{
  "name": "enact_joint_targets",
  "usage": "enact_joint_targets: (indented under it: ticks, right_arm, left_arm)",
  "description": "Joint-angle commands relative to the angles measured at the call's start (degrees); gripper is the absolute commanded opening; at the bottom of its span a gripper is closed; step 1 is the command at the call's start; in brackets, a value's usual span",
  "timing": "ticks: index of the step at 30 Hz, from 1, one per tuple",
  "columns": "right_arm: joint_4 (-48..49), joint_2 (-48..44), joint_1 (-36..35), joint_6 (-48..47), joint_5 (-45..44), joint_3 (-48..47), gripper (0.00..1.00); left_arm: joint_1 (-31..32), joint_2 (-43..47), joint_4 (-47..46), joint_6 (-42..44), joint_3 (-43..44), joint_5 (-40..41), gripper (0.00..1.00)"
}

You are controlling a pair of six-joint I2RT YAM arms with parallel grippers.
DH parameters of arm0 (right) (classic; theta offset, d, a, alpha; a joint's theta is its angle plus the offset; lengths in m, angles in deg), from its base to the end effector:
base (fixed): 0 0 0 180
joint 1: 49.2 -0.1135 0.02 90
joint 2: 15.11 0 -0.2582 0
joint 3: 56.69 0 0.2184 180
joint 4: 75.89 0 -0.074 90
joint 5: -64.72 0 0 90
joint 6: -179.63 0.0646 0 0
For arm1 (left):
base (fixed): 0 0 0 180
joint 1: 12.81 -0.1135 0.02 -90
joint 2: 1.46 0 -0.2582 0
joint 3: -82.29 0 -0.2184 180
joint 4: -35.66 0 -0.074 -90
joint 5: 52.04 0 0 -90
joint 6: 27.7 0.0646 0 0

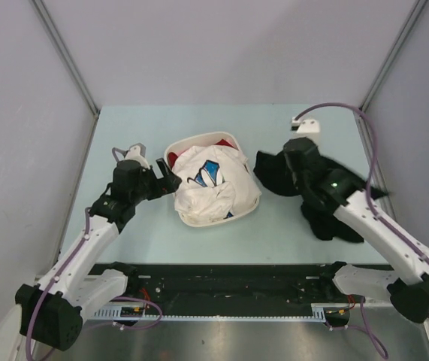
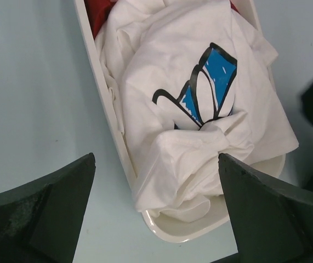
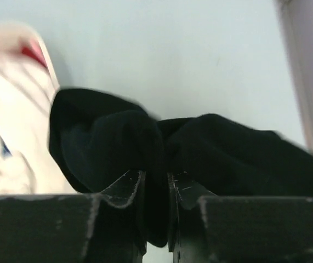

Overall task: Fold and stack the t-shirts
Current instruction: Move the tshirt to the center of the board

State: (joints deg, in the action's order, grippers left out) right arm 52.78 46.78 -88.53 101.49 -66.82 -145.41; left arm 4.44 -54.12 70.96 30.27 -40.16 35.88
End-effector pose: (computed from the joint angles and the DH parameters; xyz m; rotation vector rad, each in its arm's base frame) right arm 0.1854 0.0965 0.3891 -0.0008 1.8881 -0.1177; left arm 0.1908 -0.0617 0.2673 -0.2544 2.1352 -0.5488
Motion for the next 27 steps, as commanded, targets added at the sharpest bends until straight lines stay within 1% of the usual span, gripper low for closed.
enact_joint_targets:
  ticks: [1,2,3,4,5,6,10,11,12,14,15,18,21,23,27]
  right_arm:
    - [-0.8,2.9,0.5,5.8,8.8,6.3,0.26]
    - [-0.3,4.2,0.6,6.0,8.4,6.7,0.37]
    - [0.0,4.9,0.7,6.5,7.6,6.8,0.50]
    - [0.0,5.8,0.9,6.9,6.4,6.7,0.82]
    - [0.1,7.1,1.1,7.1,4.5,6.7,0.97]
    - [0.0,7.6,1.3,7.5,3.9,6.7,1.00]
    - [-0.7,8.4,2.1,9.3,3.0,7.0,1.00]
    - [-0.6,8.3,2.1,9.3,2.9,7.2,1.00]
    - [-0.4,8.2,2.1,9.2,2.7,7.5,1.00]
    - [0.0,7.5,2.2,9.3,2.6,8.5,1.00]
    - [0.1,7.0,2.3,9.3,2.7,9.0,1.00]
    - [0.3,6.0,2.6,9.5,2.9,10.7,1.00]
    - [0.2,4.5,3.0,9.3,2.9,12.4,1.00]
    - [0.3,3.1,3.6,9.2,3.2,13.8,1.00]
    - [0.1,0.9,4.0,10.1,4.8,14.9,1.00]
  left_arm:
    - [1.7,-2.3,-2.3,-2.2,-0.4,-4.7,0.98]
    - [2.4,-2.4,-2.6,-2.9,-0.2,-5.4,0.97]
    - [3.2,-2.4,-2.7,-3.4,0.1,-6.9,0.97]
    - [5.7,-2.3,-2.7,-3.8,0.3,-7.0,0.96]
    - [7.0,-2.3,-2.2,-4.7,1.4,-6.8,0.96]
    - [8.5,-2.3,-1.9,-5.1,1.9,-6.3,0.96]
    - [18.1,-3.0,-2.0,-9.3,3.1,-5.5,0.96]
    - [20.0,-3.3,-4.0,-11.5,2.3,-5.3,0.96]
    - [23.5,-3.9,-4.8,-12.5,2.2,-5.3,0.96]
    - [26.7,-7.3,-6.0,-15.6,2.4,-3.1,0.96]
    - [29.1,-10.3,-6.8,-16.3,2.7,-2.8,0.95]
    - [32.5,-15.9,-9.3,-19.4,3.5,-2.1,0.92]
    - [35.8,-19.4,-11.6,-21.0,4.3,1.9,0.90]
    - [36.9,-21.5,-11.5,-18.9,6.5,5.4,0.91]
    - [38.6,-28.8,-9.9,-13.7,12.3,8.8,0.91]
